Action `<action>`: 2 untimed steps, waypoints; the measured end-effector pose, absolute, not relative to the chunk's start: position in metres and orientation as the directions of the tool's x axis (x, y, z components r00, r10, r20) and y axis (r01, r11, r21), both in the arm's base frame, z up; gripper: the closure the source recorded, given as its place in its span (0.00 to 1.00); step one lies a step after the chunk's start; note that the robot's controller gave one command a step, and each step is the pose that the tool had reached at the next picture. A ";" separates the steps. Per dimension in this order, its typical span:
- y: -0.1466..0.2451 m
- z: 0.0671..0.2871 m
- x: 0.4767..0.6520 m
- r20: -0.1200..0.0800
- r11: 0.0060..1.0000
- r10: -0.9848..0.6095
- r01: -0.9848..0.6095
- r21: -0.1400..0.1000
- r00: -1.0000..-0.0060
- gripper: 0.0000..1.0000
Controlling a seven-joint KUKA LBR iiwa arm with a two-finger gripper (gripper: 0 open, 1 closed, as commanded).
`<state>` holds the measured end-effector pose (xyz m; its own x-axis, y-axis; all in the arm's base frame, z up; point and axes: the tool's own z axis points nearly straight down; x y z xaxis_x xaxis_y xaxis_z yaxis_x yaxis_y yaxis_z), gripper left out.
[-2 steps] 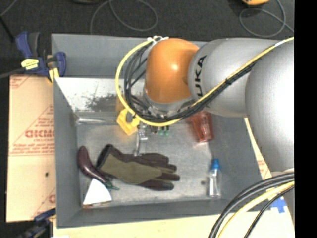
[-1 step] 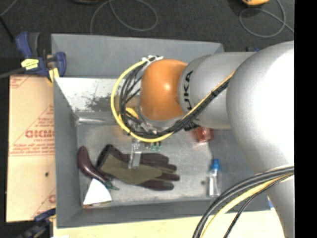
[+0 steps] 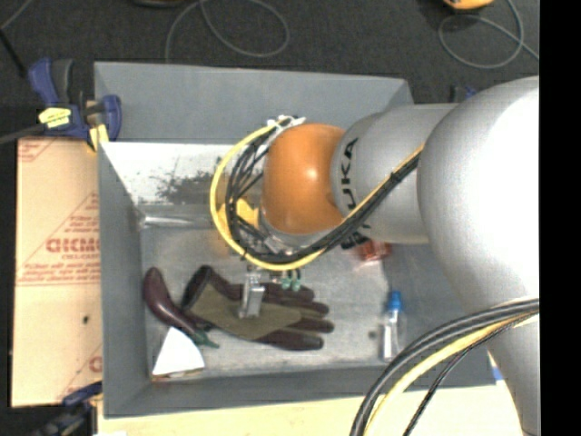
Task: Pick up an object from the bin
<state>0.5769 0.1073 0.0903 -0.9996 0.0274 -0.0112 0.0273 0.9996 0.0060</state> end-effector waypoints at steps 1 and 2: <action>0.099 0.089 0.578 -0.017 1.000 -0.014 -0.014 0.008 -1.000 0.00; 0.098 0.087 0.577 -0.017 0.970 0.244 0.244 0.018 -0.970 0.00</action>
Offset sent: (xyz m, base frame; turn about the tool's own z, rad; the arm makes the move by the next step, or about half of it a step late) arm -0.0091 -0.0210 -0.0203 -0.0202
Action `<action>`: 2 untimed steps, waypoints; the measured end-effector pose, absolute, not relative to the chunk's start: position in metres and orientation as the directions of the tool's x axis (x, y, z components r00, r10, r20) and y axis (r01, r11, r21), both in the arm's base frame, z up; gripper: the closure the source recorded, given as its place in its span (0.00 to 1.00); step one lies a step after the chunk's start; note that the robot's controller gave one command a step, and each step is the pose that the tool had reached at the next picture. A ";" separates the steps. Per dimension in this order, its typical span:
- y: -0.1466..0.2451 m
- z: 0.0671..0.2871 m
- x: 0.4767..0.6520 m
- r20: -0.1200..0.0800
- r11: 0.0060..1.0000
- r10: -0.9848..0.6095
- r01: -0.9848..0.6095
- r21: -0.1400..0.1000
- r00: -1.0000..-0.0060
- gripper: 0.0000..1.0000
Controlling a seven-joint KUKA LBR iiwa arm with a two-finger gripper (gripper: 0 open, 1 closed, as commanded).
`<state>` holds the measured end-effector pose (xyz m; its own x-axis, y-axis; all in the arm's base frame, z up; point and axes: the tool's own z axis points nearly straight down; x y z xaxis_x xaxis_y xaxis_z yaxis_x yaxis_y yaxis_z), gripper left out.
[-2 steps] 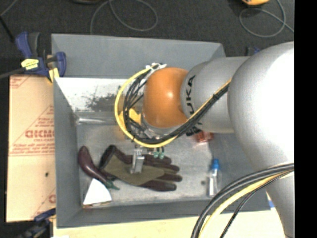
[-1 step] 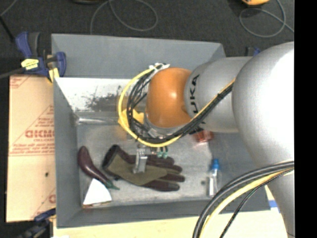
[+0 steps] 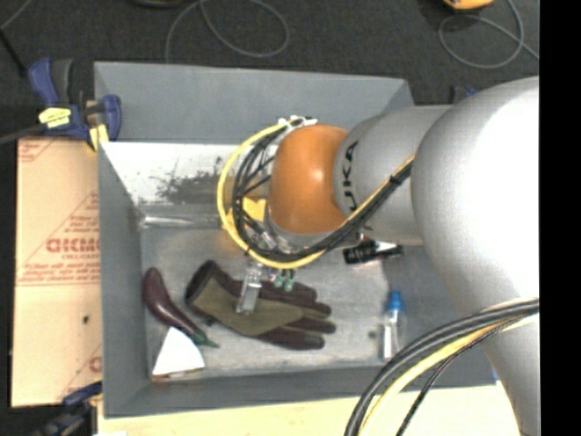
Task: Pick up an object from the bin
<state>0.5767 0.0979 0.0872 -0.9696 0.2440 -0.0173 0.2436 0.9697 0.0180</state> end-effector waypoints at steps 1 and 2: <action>0.074 0.071 0.562 -0.018 0.997 0.072 0.072 0.010 -0.997 1.00; 0.074 0.071 0.562 -0.018 0.997 0.073 0.072 0.010 -0.997 1.00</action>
Offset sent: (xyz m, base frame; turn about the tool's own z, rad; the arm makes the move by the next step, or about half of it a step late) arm 0.0000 0.0000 0.0000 0.0000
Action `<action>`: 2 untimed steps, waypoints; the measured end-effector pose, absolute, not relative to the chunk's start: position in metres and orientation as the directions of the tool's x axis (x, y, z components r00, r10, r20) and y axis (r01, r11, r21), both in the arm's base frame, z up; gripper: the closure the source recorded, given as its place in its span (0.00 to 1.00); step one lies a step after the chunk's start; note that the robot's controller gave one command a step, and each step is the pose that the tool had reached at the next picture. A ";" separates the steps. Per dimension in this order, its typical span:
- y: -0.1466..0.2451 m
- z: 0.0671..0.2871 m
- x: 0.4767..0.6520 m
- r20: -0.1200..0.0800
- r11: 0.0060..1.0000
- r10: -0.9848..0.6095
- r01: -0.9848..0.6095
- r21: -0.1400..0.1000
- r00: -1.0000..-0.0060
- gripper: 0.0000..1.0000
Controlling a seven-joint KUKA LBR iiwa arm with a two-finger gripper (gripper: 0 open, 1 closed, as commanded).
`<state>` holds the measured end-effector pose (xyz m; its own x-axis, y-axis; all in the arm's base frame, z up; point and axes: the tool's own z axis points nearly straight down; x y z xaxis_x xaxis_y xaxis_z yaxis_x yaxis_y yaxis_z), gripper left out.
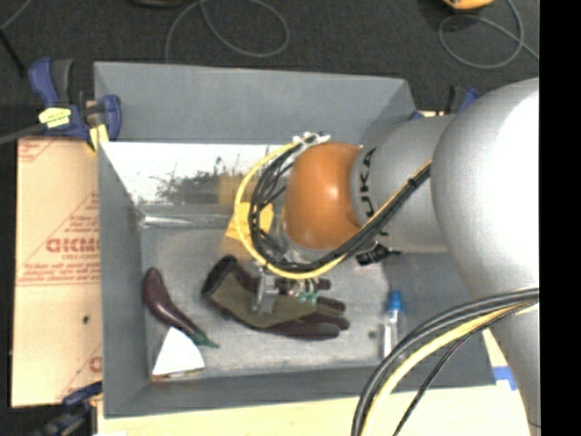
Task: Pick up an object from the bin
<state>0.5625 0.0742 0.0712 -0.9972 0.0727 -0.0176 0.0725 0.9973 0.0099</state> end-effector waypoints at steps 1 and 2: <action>0.073 0.072 0.563 -0.018 0.998 0.055 0.055 0.010 -0.998 1.00; 0.074 0.089 0.569 -0.020 1.000 0.028 0.028 0.008 -0.999 1.00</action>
Offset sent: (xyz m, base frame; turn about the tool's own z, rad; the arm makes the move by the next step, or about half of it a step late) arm 0.0091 0.0023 0.0255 -0.0559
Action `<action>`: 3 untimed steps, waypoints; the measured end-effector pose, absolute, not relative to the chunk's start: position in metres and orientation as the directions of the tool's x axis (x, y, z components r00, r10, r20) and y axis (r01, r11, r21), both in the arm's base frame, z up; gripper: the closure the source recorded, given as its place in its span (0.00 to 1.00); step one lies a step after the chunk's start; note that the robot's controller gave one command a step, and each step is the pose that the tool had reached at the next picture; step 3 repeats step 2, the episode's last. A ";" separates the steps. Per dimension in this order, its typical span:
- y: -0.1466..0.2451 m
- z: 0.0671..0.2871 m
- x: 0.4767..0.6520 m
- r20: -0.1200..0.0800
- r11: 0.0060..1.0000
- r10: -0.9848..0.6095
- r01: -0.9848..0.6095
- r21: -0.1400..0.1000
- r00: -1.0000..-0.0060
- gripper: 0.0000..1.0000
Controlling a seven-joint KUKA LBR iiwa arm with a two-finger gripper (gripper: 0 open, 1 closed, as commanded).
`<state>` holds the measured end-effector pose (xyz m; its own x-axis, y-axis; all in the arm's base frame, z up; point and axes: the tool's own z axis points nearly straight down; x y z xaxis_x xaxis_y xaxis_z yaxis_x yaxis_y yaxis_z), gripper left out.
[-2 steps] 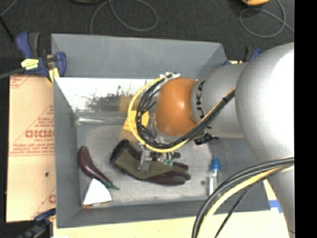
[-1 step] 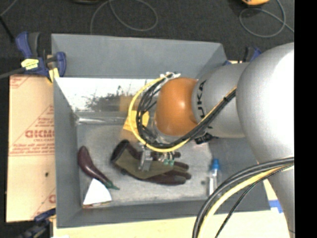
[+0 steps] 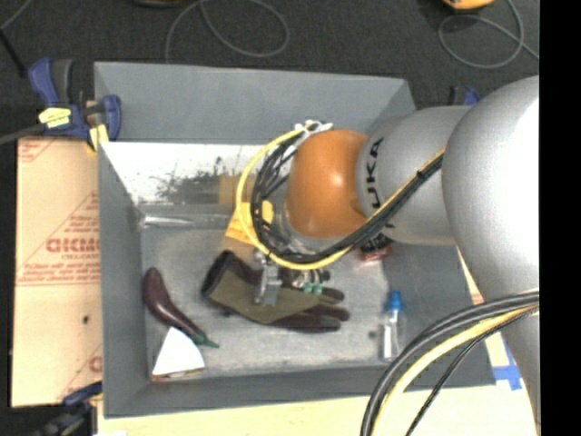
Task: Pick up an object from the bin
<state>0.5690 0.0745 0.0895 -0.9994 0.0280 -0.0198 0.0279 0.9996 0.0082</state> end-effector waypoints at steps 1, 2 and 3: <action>0.073 0.100 0.570 -0.024 1.000 0.029 0.029 0.010 -0.999 1.00; 0.065 0.111 0.569 -0.024 1.000 0.027 0.026 0.008 -0.999 1.00; 0.065 0.111 0.569 -0.024 1.000 0.027 0.026 0.008 -0.999 1.00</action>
Offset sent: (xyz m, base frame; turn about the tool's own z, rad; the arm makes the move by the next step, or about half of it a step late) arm -0.0012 -0.0125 0.0276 -0.0063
